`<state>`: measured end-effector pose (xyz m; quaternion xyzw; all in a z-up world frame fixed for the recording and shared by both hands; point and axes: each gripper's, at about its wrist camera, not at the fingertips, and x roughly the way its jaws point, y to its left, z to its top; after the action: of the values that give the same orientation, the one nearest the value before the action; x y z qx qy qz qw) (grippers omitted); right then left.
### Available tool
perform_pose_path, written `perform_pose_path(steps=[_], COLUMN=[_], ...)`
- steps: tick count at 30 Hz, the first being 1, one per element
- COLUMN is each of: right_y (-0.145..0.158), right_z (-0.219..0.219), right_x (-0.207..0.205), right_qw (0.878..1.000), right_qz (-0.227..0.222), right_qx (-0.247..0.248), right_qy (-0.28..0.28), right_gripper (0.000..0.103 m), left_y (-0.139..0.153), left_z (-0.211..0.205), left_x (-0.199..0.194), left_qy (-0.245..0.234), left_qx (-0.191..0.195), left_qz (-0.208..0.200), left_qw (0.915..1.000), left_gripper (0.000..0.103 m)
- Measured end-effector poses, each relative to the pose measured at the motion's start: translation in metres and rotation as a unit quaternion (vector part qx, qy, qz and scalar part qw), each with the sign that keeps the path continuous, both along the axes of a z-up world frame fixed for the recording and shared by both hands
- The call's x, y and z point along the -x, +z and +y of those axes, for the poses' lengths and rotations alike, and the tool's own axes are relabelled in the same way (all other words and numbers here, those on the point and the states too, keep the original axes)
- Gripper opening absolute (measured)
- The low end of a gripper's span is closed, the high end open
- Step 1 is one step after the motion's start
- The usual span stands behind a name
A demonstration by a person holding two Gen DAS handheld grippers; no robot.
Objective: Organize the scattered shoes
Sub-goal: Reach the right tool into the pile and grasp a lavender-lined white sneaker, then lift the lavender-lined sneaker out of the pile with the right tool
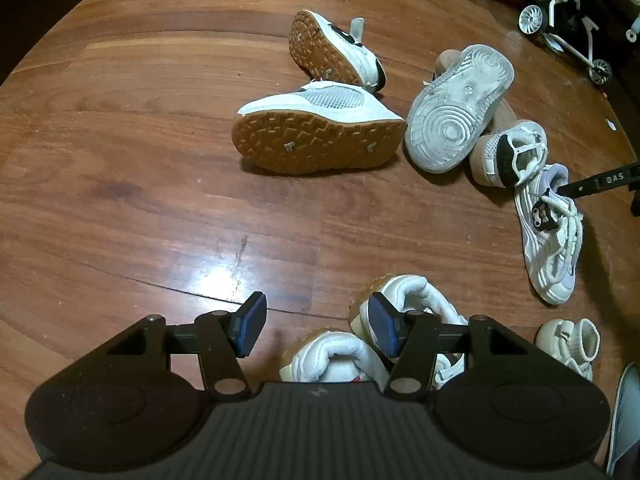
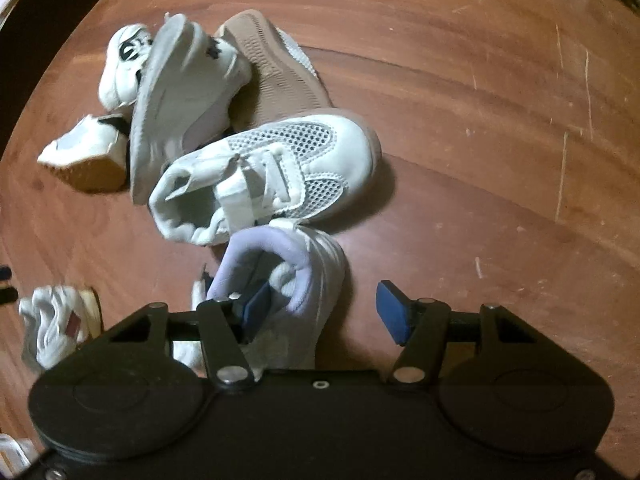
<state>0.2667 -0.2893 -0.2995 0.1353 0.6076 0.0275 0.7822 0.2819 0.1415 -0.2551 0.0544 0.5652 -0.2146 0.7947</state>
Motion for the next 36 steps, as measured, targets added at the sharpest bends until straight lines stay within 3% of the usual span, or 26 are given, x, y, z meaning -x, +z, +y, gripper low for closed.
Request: perform_pose_path(steps=[1, 2, 3, 7, 8, 21, 26, 29, 36], right_y=[-0.005, -0.007, -0.008, -0.007, -0.004, 0.027, 0.024, 0.018, 0.016], right_z=[-0.001, -0.002, -0.003, -0.003, -0.001, 0.05, 0.079, 0.103, 0.151], right_x=[0.0, 0.001, 0.003, 0.013, 0.016, 0.011, -0.001, -0.003, -0.017], right_qw=[1.0, 1.0, 0.999, 0.997, 0.997, 0.99, 0.986, 0.987, 0.985], right_qz=[0.003, 0.002, -0.002, -0.012, -0.012, -0.032, -0.015, -0.012, -0.031], right_qx=[-0.009, -0.018, -0.027, -0.062, -0.071, -0.14, -0.163, -0.156, -0.089], right_qy=[-0.012, -0.02, -0.024, -0.033, -0.032, -0.005, 0.001, 0.029, 0.144], right_gripper=[0.055, 0.047, 0.032, 0.026, 0.02, 0.019, 0.019, 0.019, 0.019], left_y=[0.0, 0.0, 0.001, -0.001, -0.001, 0.013, 0.011, 0.01, 0.005], left_z=[-0.001, -0.002, -0.002, -0.005, -0.006, -0.002, 0.007, 0.013, 0.025], left_x=[-0.001, -0.001, -0.002, -0.005, -0.005, -0.005, -0.005, -0.005, -0.002], left_qy=[-0.001, -0.002, -0.003, -0.006, -0.006, 0.002, 0.012, 0.018, 0.03], left_qx=[0.0, 0.001, 0.001, 0.002, 0.001, 0.013, 0.015, 0.018, 0.02], left_qz=[0.0, 0.0, 0.0, 0.001, 0.001, -0.01, -0.007, -0.007, 0.001], left_qw=[1.0, 1.0, 1.0, 1.0, 1.0, 0.9999, 0.9998, 0.9997, 0.9994], left_gripper=[0.055, 0.055, 0.055, 0.055, 0.055, 0.055, 0.055, 0.055, 0.055])
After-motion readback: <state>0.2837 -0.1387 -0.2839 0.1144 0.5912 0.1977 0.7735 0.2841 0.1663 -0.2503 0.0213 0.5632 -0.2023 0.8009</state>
